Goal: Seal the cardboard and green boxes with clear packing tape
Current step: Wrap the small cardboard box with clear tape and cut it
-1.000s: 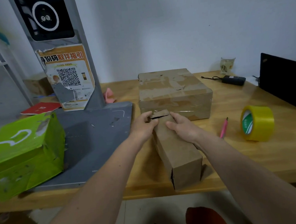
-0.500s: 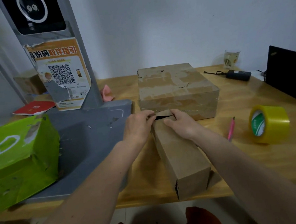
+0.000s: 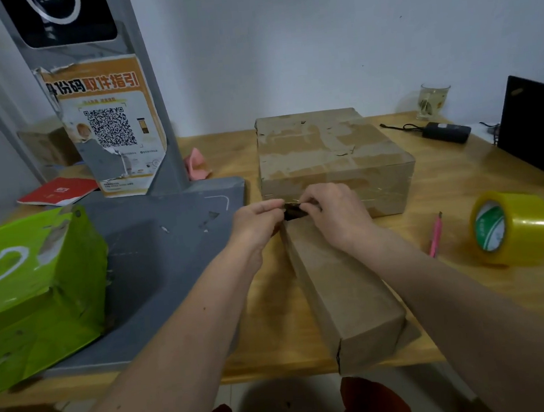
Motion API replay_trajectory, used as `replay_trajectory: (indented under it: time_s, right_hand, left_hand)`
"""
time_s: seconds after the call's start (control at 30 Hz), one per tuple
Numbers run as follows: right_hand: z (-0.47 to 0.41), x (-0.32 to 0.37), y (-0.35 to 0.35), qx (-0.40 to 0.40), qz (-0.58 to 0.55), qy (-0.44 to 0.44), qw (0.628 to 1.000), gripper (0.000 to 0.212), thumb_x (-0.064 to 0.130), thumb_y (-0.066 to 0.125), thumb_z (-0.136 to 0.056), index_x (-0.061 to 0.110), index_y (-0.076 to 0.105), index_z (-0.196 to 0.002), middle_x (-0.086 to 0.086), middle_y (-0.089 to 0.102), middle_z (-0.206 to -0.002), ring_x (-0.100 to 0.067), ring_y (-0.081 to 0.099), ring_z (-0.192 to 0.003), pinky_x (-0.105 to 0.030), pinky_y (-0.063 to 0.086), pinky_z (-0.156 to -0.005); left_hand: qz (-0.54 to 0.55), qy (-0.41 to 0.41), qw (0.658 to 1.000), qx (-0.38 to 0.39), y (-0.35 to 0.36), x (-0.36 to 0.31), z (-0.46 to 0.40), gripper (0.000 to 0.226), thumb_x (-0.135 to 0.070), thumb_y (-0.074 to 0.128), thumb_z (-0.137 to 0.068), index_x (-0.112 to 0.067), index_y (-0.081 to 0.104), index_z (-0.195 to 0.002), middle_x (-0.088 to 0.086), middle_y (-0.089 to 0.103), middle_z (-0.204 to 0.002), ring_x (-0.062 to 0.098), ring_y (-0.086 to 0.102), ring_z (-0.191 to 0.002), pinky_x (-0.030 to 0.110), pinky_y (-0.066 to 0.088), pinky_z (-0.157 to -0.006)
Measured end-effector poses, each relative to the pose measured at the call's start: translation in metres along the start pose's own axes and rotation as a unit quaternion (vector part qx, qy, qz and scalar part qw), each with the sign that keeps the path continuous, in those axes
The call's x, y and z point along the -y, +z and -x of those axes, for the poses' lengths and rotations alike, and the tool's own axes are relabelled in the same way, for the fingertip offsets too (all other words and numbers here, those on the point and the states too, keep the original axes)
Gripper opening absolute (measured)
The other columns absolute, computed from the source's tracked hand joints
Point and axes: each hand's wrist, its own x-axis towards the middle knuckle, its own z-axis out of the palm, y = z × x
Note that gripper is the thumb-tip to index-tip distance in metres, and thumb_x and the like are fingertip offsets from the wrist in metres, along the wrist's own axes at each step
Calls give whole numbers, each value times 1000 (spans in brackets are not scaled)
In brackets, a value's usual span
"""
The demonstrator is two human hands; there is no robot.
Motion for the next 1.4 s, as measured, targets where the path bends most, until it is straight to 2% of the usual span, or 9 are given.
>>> replay_trajectory:
  time_s: [0.13, 0.33, 0.5, 0.83, 0.93, 1.07, 1.13, 1.23, 1.4]
  right_hand:
    - [0, 0, 0, 1, 1, 8, 1000, 19, 21, 51, -99, 18, 67, -108, -2, 67, -101, -21, 60, -93, -38, 51, -83]
    - [0, 3, 2, 5, 2, 6, 1000, 19, 21, 52, -98, 18, 68, -107, -3, 68, -103, -24, 61, -97, -42, 50, -85]
    - [1, 6, 2, 6, 5, 0, 1000, 19, 20, 51, -98, 17, 68, -105, -4, 68, -102, -25, 62, -97, -43, 51, -85]
    - [2, 10, 3, 0, 36, -5, 999, 18, 18, 49, -97, 12, 66, -97, -9, 67, -93, -31, 63, -89, -47, 51, -79]
    - [3, 10, 2, 4, 31, -3, 1000, 19, 19, 49, -98, 13, 66, -99, -8, 67, -94, -30, 63, -90, -46, 51, -80]
    - [4, 11, 0, 2, 21, -1, 1000, 21, 20, 49, -99, 14, 68, -106, -7, 68, -99, -28, 62, -94, -43, 50, -82]
    - [4, 12, 0, 7, 20, -3, 1000, 22, 20, 48, -100, 14, 68, -106, -6, 68, -100, -27, 62, -95, -41, 50, -81]
    - [4, 12, 1, 6, 21, -5, 1000, 22, 19, 48, -100, 15, 69, -106, -6, 69, -99, -27, 62, -94, -42, 50, -80]
    - [6, 9, 0, -2, 1, 4, 1000, 21, 21, 49, -100, 15, 69, -106, -4, 68, -98, -24, 62, -91, -42, 51, -81]
  left_hand:
    - [45, -20, 999, 19, -3, 3, 1, 14, -2, 66, -84, -9, 74, -92, 8, 68, -87, 22, 62, -88, 44, 53, -98]
    - [-98, -19, 995, -21, 2, -6, -3, 13, -11, 79, -76, -8, 67, -72, 17, 73, -92, 28, 70, -89, 46, 59, -84]
    - [-418, 101, 899, -80, 11, -24, -8, 19, -25, 80, -76, -8, 72, -72, 9, 65, -71, 23, 61, -64, 31, 44, -47]
    - [-560, 240, 792, -45, 7, -33, 5, 18, 5, 57, -86, -5, 70, -94, 16, 62, -94, 29, 57, -82, 33, 44, -64]
    - [-547, 242, 801, -23, 2, -35, 7, 21, 5, 56, -87, -6, 72, -94, 12, 64, -97, 29, 60, -88, 36, 49, -68]
    - [-462, 190, 866, 11, -9, -40, 1, 13, -5, 65, -85, -7, 77, -90, 4, 69, -86, 21, 65, -80, 37, 58, -71]
    - [-466, 179, 866, 21, -9, -43, 3, 13, -18, 74, -81, -5, 77, -78, 4, 64, -69, 18, 58, -64, 30, 49, -56]
    - [-503, 186, 844, 2, -4, -44, 6, 11, -11, 72, -82, -7, 77, -72, 9, 67, -71, 23, 60, -67, 33, 51, -57]
    - [-461, 217, 861, 7, -10, -39, 8, 23, 0, 60, -91, -12, 76, -102, 7, 72, -88, 22, 67, -81, 33, 58, -75]
